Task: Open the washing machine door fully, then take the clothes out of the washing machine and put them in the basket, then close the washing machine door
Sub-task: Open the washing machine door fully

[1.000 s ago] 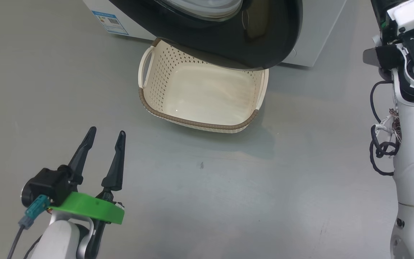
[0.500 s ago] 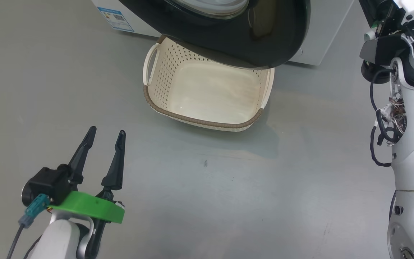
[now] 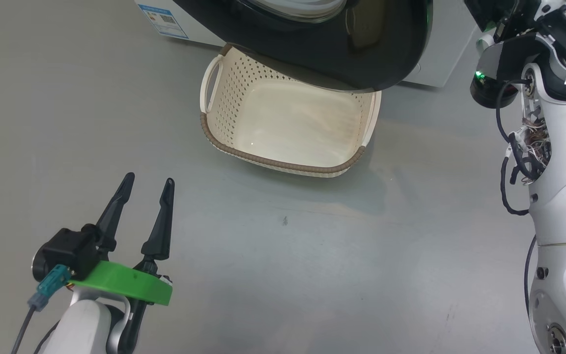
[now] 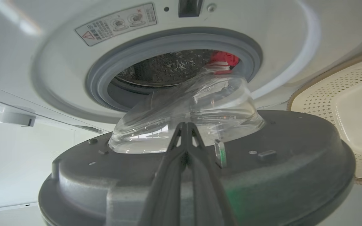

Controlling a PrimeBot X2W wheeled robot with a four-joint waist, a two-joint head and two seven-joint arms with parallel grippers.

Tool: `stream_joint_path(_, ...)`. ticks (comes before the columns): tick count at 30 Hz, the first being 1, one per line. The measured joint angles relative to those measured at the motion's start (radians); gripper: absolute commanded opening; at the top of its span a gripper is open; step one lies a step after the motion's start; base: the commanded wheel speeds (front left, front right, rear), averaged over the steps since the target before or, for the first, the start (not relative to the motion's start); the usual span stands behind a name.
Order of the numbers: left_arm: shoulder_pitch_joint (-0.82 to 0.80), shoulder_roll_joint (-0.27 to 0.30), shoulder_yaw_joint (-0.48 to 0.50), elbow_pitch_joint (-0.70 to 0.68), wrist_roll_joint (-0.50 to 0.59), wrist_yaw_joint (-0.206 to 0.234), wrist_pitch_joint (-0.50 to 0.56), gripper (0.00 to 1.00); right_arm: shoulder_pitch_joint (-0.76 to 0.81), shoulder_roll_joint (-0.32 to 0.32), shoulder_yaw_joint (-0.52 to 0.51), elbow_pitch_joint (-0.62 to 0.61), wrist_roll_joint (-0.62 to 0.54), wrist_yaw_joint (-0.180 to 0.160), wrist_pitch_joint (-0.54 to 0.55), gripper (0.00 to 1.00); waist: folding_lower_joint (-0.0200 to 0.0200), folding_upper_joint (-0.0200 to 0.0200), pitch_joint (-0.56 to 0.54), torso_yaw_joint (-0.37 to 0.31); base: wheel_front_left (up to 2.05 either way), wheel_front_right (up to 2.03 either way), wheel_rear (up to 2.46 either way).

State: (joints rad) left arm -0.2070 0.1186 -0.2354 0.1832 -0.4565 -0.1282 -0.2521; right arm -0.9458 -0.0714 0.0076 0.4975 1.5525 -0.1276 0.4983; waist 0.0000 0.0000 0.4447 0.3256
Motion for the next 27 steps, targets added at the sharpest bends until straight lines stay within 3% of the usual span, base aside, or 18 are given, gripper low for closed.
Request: stream_joint_path(27,-0.002,-0.007,-0.003,0.011,0.000,0.000,0.000,1.00,-0.020,-0.008,0.089,0.103,0.098,0.000,0.105,0.00,0.0000,0.0000,-0.018,0.011,0.00,0.00,0.00)
